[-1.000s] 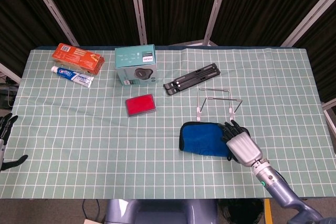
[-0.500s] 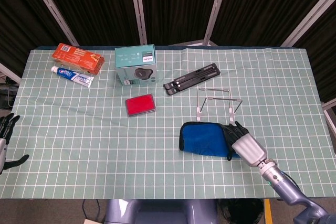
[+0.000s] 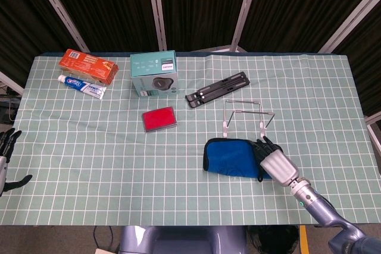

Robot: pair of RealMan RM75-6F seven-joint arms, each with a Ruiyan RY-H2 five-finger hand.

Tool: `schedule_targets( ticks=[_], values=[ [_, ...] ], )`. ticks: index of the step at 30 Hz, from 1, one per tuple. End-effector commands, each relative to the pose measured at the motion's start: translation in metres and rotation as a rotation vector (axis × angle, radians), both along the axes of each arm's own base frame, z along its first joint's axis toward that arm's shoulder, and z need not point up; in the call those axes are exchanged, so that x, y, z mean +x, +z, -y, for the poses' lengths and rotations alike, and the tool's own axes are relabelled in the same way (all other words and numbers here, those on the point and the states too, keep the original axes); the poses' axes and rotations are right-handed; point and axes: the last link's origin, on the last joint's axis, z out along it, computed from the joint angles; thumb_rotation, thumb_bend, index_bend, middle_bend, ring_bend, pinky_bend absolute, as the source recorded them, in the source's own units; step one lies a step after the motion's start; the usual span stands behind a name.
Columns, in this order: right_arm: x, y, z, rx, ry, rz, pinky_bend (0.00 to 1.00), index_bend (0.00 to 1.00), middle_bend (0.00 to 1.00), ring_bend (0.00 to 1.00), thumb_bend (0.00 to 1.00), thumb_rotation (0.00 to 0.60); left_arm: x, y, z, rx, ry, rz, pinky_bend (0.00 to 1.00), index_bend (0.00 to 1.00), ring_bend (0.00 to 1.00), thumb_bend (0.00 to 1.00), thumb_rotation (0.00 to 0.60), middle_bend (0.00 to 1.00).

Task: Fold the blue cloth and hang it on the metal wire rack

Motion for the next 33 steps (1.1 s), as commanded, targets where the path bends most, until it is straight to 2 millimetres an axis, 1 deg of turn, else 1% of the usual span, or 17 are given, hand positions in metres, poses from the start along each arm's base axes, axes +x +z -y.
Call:
schedule_targets(
  ticks=[1, 4, 8, 16, 20, 22, 23, 24, 29, 33],
  values=[
    [-0.001, 0.0, 0.0, -0.002, -0.011, 0.015, 0.0, 0.54, 0.08, 0.0, 0.34, 0.6, 0.0, 0.0, 0.0, -0.001, 0.0, 0.0, 0.0, 0.0, 0.0, 0.0, 0.6, 0.0],
    [-0.001, 0.001, 0.001, -0.009, -0.039, 0.055, 0.0, 0.58, 0.1, 0.0, 0.38, 0.6, 0.0, -0.001, 0.0, -0.002, -0.001, -0.002, 0.0, 0.0, 0.0, 0.0, 0.6, 0.0],
    [-0.004, 0.003, -0.001, -0.001, -0.141, 0.157, 0.0, 0.61, 0.11, 0.0, 0.4, 0.6, 0.001, -0.001, 0.001, -0.002, -0.003, -0.001, 0.0, 0.0, 0.0, 0.0, 0.6, 0.0],
    [-0.003, 0.01, -0.002, -0.027, -0.286, 0.338, 0.02, 0.63, 0.12, 0.0, 0.44, 0.6, 0.002, 0.0, 0.002, -0.001, -0.01, 0.003, 0.0, 0.0, 0.0, 0.0, 0.6, 0.0],
    [-0.005, 0.014, -0.002, -0.054, -0.473, 0.53, 0.04, 0.63, 0.12, 0.0, 0.45, 0.6, 0.003, 0.0, 0.003, -0.001, -0.014, 0.006, 0.0, 0.0, 0.0, 0.0, 0.6, 0.0],
    [-0.006, 0.017, 0.0, -0.068, -0.568, 0.617, 0.04, 0.64, 0.12, 0.0, 0.45, 0.6, 0.003, 0.0, 0.003, -0.001, -0.016, 0.008, 0.0, 0.0, 0.0, 0.0, 0.6, 0.0],
    [-0.008, 0.02, 0.003, -0.089, -0.644, 0.699, 0.04, 0.64, 0.12, 0.0, 0.45, 0.6, 0.004, 0.0, 0.003, -0.002, -0.017, 0.008, 0.0, 0.0, 0.0, 0.0, 0.6, 0.0],
    [-0.009, 0.023, 0.006, -0.103, -0.694, 0.742, 0.04, 0.64, 0.12, 0.0, 0.46, 0.6, 0.004, 0.0, 0.003, -0.003, -0.017, 0.009, 0.0, 0.0, 0.0, 0.0, 0.6, 0.0],
    [-0.013, 0.029, 0.012, -0.143, -0.821, 0.845, 0.01, 0.64, 0.12, 0.0, 0.47, 0.6, 0.004, 0.0, 0.003, -0.004, -0.017, 0.007, 0.0, 0.0, 0.0, 0.0, 0.6, 0.0],
    [-0.022, 0.034, 0.017, -0.187, -0.867, 0.853, 0.0, 0.64, 0.12, 0.0, 0.47, 0.6, 0.004, -0.001, 0.003, -0.006, -0.017, 0.005, 0.0, 0.0, 0.0, 0.0, 0.6, 0.0]
  ],
)
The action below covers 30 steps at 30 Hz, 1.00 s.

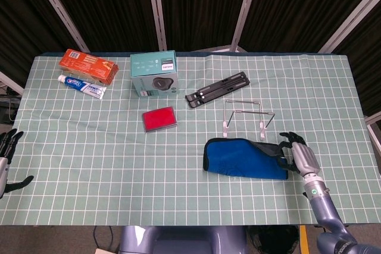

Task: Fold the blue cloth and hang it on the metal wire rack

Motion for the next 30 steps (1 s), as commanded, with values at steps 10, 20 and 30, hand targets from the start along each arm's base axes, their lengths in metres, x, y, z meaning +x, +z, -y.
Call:
schedule_targets(
  ticks=[10, 20, 30],
  values=[
    [-0.014, 0.0, 0.006, -0.01, -0.088, 0.005, 0.0, 0.64, 0.12, 0.0, 0.45, 0.6, 0.0, -0.001, 0.0, -0.003, 0.001, -0.001, 0.0, 0.0, 0.0, 0.0, 0.6, 0.0],
    [-0.026, -0.005, 0.009, -0.006, -0.193, 0.012, 0.0, 0.64, 0.12, 0.0, 0.45, 0.6, -0.001, 0.0, 0.0, 0.0, 0.005, -0.001, 0.0, 0.0, 0.0, 0.0, 0.6, 0.0],
    [-0.023, -0.004, 0.008, -0.029, -0.089, -0.063, 0.0, 0.0, 0.0, 0.0, 0.0, 0.6, 0.0, -0.001, 0.0, -0.001, 0.002, 0.0, 0.0, 0.0, 0.0, 0.0, 0.6, 0.0]
  ],
)
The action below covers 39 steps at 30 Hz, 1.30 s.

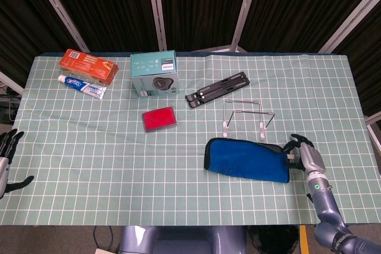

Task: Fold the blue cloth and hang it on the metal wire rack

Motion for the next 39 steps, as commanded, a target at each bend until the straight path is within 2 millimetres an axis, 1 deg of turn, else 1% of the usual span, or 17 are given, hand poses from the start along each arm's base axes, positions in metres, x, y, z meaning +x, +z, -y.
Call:
schedule_targets(
  ticks=[1, 4, 5, 10, 13, 15, 17, 20, 22, 25, 28, 31, 35, 39],
  values=[
    [0.004, 0.003, 0.001, -0.064, 0.084, -0.047, 0.0, 0.0, 0.0, 0.0, 0.0, 0.6, 0.0, 0.0, 0.0, 0.0, -0.001, 0.002, 0.0, 0.0, 0.0, 0.0, 0.6, 0.0],
    [0.01, 0.009, 0.001, -0.139, 0.162, -0.061, 0.0, 0.0, 0.0, 0.0, 0.0, 0.6, 0.0, 0.001, 0.001, 0.003, -0.002, 0.003, 0.0, 0.0, 0.0, 0.0, 0.6, 0.0],
    [0.017, 0.013, 0.001, -0.168, 0.216, -0.066, 0.0, 0.0, 0.0, 0.0, 0.0, 0.6, 0.0, 0.002, 0.001, 0.006, -0.003, 0.005, 0.0, 0.0, 0.0, 0.0, 0.6, 0.0],
    [0.035, 0.02, -0.01, -0.193, 0.425, -0.083, 0.0, 0.0, 0.0, 0.0, 0.0, 0.6, 0.0, 0.004, 0.001, 0.009, -0.007, 0.007, 0.0, 0.0, 0.0, 0.0, 0.6, 0.0],
    [0.051, 0.023, -0.018, -0.165, 0.579, -0.089, 0.0, 0.0, 0.0, 0.0, 0.0, 0.6, 0.0, 0.004, 0.001, 0.01, -0.008, 0.007, 0.0, 0.0, 0.0, 0.0, 0.6, 0.0],
    [0.063, 0.023, -0.021, -0.096, 0.699, -0.104, 0.0, 0.0, 0.0, 0.0, 0.0, 0.6, 0.001, 0.004, 0.001, 0.01, -0.01, 0.009, 0.0, 0.0, 0.0, 0.0, 0.6, 0.0],
    [0.073, 0.023, -0.02, -0.007, 0.804, -0.148, 0.0, 0.0, 0.0, 0.0, 0.0, 0.6, 0.001, 0.004, 0.001, 0.01, -0.011, 0.009, 0.0, 0.0, 0.0, 0.0, 0.6, 0.0],
    [0.087, 0.02, -0.013, 0.093, 0.92, -0.233, 0.0, 0.0, 0.0, 0.0, 0.0, 0.6, 0.001, 0.004, 0.001, 0.01, -0.009, 0.009, 0.0, 0.0, 0.0, 0.0, 0.6, 0.0],
    [0.095, 0.017, -0.01, 0.134, 0.962, -0.263, 0.0, 0.0, 0.0, 0.0, 0.0, 0.6, 0.0, 0.004, 0.001, 0.011, -0.007, 0.008, 0.0, 0.0, 0.0, 0.0, 0.6, 0.0],
    [0.115, 0.01, -0.001, 0.187, 1.028, -0.304, 0.0, 0.0, 0.0, 0.0, 0.04, 0.6, -0.001, 0.004, 0.0, 0.012, -0.002, 0.006, 0.0, 0.0, 0.0, 0.0, 0.6, 0.0],
    [0.137, 0.001, 0.013, 0.232, 1.08, -0.371, 0.0, 0.02, 0.0, 0.0, 0.06, 0.6, -0.003, 0.004, -0.002, 0.011, 0.006, 0.004, 0.0, 0.0, 0.0, 0.0, 0.6, 0.0],
    [0.152, -0.007, 0.027, 0.247, 1.128, -0.469, 0.0, 0.04, 0.0, 0.0, 0.06, 0.6, -0.006, 0.004, -0.003, 0.01, 0.016, 0.002, 0.0, 0.0, 0.0, 0.0, 0.6, 0.0],
    [0.16, -0.017, 0.038, 0.254, 1.165, -0.563, 0.0, 0.05, 0.0, 0.0, 0.06, 0.6, -0.009, 0.004, -0.005, 0.01, 0.027, 0.001, 0.0, 0.0, 0.0, 0.0, 0.6, 0.0],
    [0.163, -0.03, 0.05, 0.259, 1.2, -0.667, 0.0, 0.06, 0.0, 0.0, 0.06, 0.6, -0.011, 0.003, -0.006, 0.007, 0.033, 0.001, 0.0, 0.0, 0.0, 0.0, 0.6, 0.0]
  ],
)
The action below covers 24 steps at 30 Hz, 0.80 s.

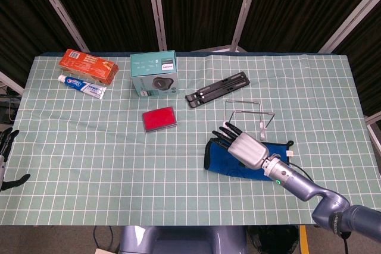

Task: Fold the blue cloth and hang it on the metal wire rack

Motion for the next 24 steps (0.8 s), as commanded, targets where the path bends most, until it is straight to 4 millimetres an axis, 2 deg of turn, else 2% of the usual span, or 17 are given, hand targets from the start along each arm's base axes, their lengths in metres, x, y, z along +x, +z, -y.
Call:
schedule_targets(
  ticks=[1, 9, 24],
  values=[
    [0.008, -0.014, 0.015, -0.04, 0.063, -0.076, 0.0, 0.06, 0.0, 0.0, 0.06, 0.6, 0.0, 0.0, -0.001, -0.001, 0.0, 0.0, 0.0, 0.0, 0.0, 0.0, 0.6, 0.0],
    [0.018, -0.035, 0.025, -0.053, 0.079, -0.088, 0.0, 0.06, 0.0, 0.0, 0.06, 0.6, -0.001, -0.002, -0.001, -0.008, 0.003, -0.003, 0.0, 0.0, 0.0, 0.0, 0.6, 0.0],
    [0.024, -0.065, 0.001, 0.055, 0.118, -0.126, 0.0, 0.08, 0.0, 0.0, 0.05, 0.6, -0.003, -0.004, -0.003, -0.015, 0.01, -0.007, 0.0, 0.0, 0.0, 0.0, 0.6, 0.0]
  ],
)
